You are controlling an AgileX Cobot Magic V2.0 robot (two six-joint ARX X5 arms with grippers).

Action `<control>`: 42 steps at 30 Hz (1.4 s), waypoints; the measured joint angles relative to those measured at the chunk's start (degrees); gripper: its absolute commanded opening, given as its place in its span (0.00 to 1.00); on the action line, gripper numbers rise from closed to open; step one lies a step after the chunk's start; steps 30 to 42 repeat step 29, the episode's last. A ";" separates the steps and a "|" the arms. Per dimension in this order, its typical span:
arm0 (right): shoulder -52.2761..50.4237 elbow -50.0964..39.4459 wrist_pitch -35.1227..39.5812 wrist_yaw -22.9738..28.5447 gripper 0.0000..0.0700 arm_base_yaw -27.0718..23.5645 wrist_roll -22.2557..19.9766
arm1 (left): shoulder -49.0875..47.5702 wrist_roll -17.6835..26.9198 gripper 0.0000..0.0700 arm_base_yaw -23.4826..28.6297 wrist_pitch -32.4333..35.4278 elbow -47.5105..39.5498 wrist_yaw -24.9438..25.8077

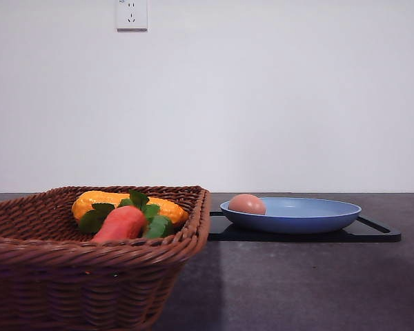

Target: Transfer egg from basket to plate and serve

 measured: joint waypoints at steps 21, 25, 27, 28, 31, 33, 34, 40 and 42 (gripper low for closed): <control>0.00 0.00 0.00 0.00 0.00 0.00 0.00 | 0.00 0.00 0.00 0.00 0.00 0.00 0.00; 0.00 0.00 0.00 0.00 0.00 0.00 0.00 | 0.00 0.00 0.00 0.00 0.00 0.00 0.00; 0.00 0.00 0.00 0.00 0.00 0.00 0.00 | 0.00 0.00 0.00 0.00 0.00 0.00 0.00; 0.00 0.00 0.00 0.00 0.00 0.00 0.00 | 0.00 0.00 0.00 0.00 0.00 0.00 0.00; 0.00 0.00 0.00 0.00 0.00 0.00 0.00 | 0.00 0.00 0.00 0.00 0.00 0.00 0.00; 0.00 0.00 0.00 0.00 0.00 0.00 0.00 | 0.00 0.00 0.00 0.00 0.00 0.00 0.00; 0.00 0.00 0.00 0.00 0.00 0.00 0.00 | 0.00 0.00 0.00 0.00 0.00 0.00 0.00; 0.00 0.00 0.00 0.00 0.00 0.00 0.00 | 0.00 0.00 0.00 0.00 0.00 0.00 0.00; 0.00 0.00 0.00 0.00 0.00 0.00 0.00 | 0.00 0.00 0.00 0.00 0.00 0.00 0.00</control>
